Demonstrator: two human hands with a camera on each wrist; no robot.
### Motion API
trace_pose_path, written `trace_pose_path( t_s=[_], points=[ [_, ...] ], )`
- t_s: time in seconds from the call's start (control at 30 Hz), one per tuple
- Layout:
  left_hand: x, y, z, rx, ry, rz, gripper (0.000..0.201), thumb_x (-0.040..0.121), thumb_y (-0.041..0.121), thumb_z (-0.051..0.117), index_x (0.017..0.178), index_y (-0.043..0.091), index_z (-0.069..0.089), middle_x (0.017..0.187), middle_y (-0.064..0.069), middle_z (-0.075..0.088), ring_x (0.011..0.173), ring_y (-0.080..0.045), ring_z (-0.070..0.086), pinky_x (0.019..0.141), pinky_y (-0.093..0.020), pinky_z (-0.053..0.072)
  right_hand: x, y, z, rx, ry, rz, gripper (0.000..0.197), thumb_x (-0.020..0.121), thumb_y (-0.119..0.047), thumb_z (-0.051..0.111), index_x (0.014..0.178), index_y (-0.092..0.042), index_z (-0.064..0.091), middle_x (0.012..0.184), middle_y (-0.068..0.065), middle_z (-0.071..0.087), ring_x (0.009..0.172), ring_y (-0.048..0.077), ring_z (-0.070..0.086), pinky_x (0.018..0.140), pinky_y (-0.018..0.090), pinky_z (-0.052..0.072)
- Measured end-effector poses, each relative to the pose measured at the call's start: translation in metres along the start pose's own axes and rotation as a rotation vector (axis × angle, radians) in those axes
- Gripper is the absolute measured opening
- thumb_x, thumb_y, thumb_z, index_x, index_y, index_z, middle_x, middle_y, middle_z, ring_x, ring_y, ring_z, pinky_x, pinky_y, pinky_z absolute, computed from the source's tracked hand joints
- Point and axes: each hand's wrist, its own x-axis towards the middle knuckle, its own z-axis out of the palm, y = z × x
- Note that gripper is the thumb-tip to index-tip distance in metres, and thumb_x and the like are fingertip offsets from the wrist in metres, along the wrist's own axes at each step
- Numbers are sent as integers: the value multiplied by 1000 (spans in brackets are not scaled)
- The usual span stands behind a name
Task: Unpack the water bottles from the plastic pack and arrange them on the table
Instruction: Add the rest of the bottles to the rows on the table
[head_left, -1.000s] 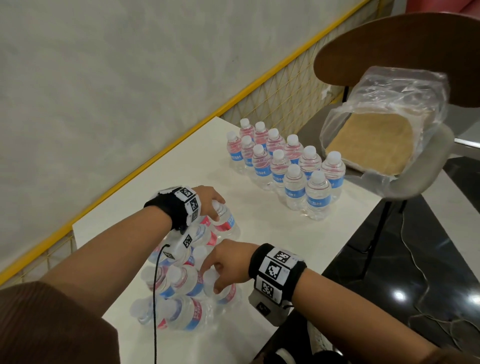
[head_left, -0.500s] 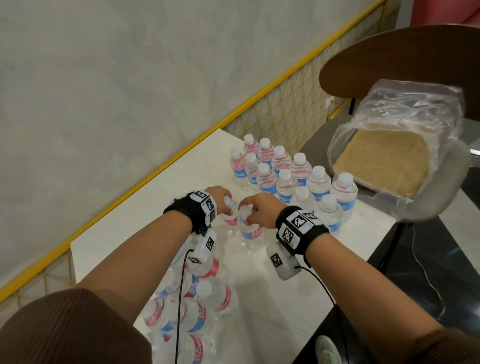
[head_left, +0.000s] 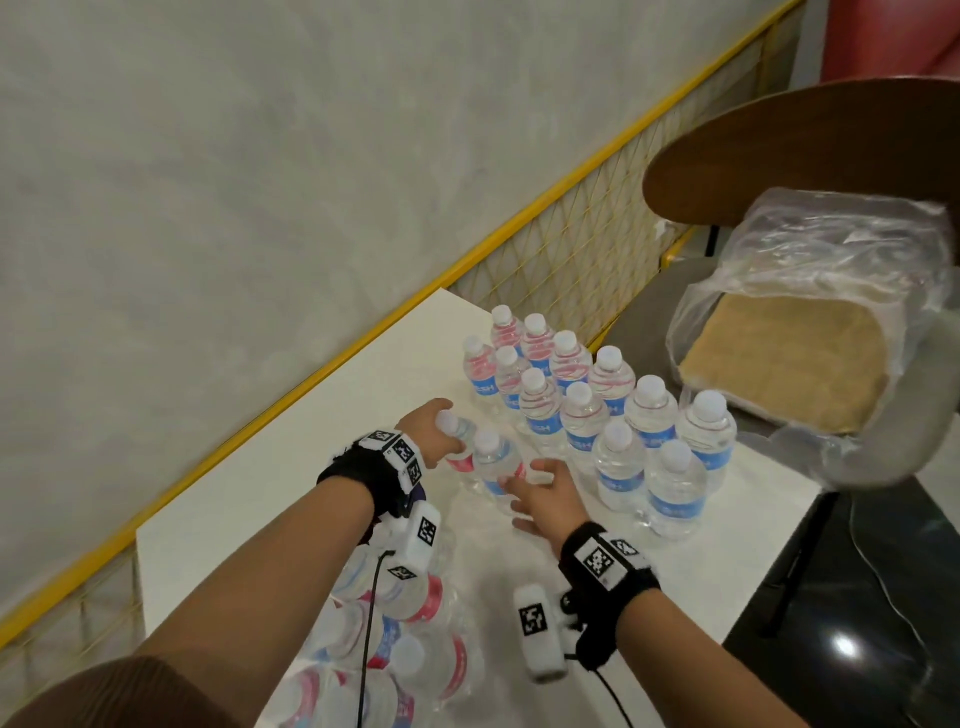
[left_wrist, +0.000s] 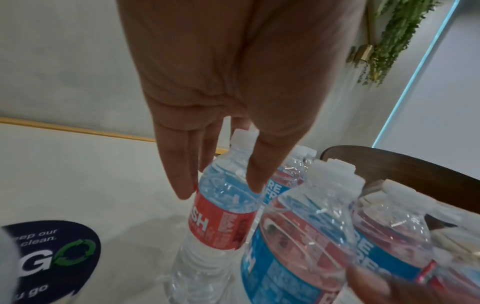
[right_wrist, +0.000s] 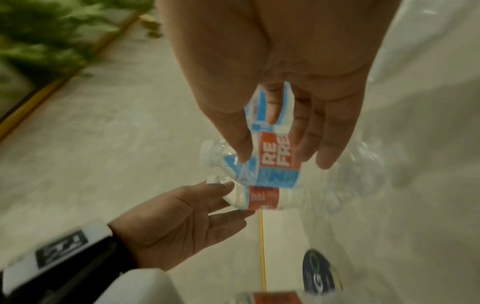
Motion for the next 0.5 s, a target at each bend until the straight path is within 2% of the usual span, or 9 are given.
trace_pose_path(
  t_s=[0.03, 0.07, 0.1, 0.13, 0.27, 0.33, 0.4, 0.43, 0.5],
  points=[
    [1, 1, -1, 18, -11, 15, 37, 82, 11, 65, 115, 23, 53, 117, -13, 52, 98, -29, 57, 82, -43, 53, 0, 7, 2, 67, -17, 45, 53, 81, -18, 72, 121, -22, 38, 110, 14, 55, 87, 22, 55, 72, 36, 52],
    [1, 2, -2, 41, -16, 42, 23, 83, 10, 65, 91, 27, 52, 107, -12, 51, 92, -26, 55, 81, -44, 53, 1, 13, 4, 94, -21, 69, 55, 81, -20, 72, 122, -25, 37, 111, 13, 54, 91, 22, 54, 71, 34, 50],
    [3, 1, -1, 64, -23, 45, 28, 83, 10, 64, 76, 29, 44, 100, -11, 49, 88, -24, 52, 79, -43, 52, 3, 19, 6, 96, -7, 71, 56, 79, -24, 74, 122, -28, 38, 113, 12, 54, 93, 22, 53, 69, 32, 50],
    [4, 0, 0, 70, -13, 58, 31, 83, 11, 64, 71, 28, 40, 96, -10, 49, 86, -23, 50, 76, -40, 50, 6, 23, 10, 85, 23, 60, 57, 76, -30, 76, 121, -31, 41, 115, 13, 55, 93, 22, 53, 65, 31, 51],
    [7, -5, 3, 60, 48, 66, 13, 84, 18, 64, 90, 10, 56, 88, -9, 55, 80, -22, 52, 70, -31, 43, 23, 35, 19, 59, 97, 22, 55, 57, -58, 74, 105, -52, 49, 126, 21, 53, 94, 22, 54, 58, 28, 51],
    [9, -5, 2, 75, 62, 46, 15, 84, 21, 63, 86, 8, 58, 83, -9, 56, 75, -23, 53, 67, -29, 44, 23, 29, 21, 78, 103, 14, 52, 71, -55, 68, 118, -48, 47, 130, 19, 51, 92, 23, 55, 60, 30, 51],
    [11, -3, 1, 90, 54, 10, 20, 85, 22, 60, 70, 11, 52, 75, -9, 55, 70, -24, 53, 60, -26, 42, 21, 20, 21, 135, 96, 58, 50, 86, -46, 60, 132, -40, 41, 132, 12, 49, 105, 28, 55, 68, 33, 51],
    [11, -2, 1, 76, 59, -9, 21, 85, 23, 60, 70, 13, 50, 74, -9, 56, 70, -25, 55, 60, -26, 42, 23, 18, 21, 178, 79, 94, 49, 90, -43, 56, 135, -37, 37, 131, 9, 48, 110, 30, 54, 73, 34, 51],
    [12, 0, 0, 57, 72, -24, 18, 87, 29, 60, 77, 16, 52, 78, -10, 60, 75, -28, 62, 68, -30, 48, 26, 14, 22, 246, 45, 133, 46, 92, -41, 53, 134, -34, 35, 125, 11, 48, 106, 30, 56, 77, 36, 51]
  ],
)
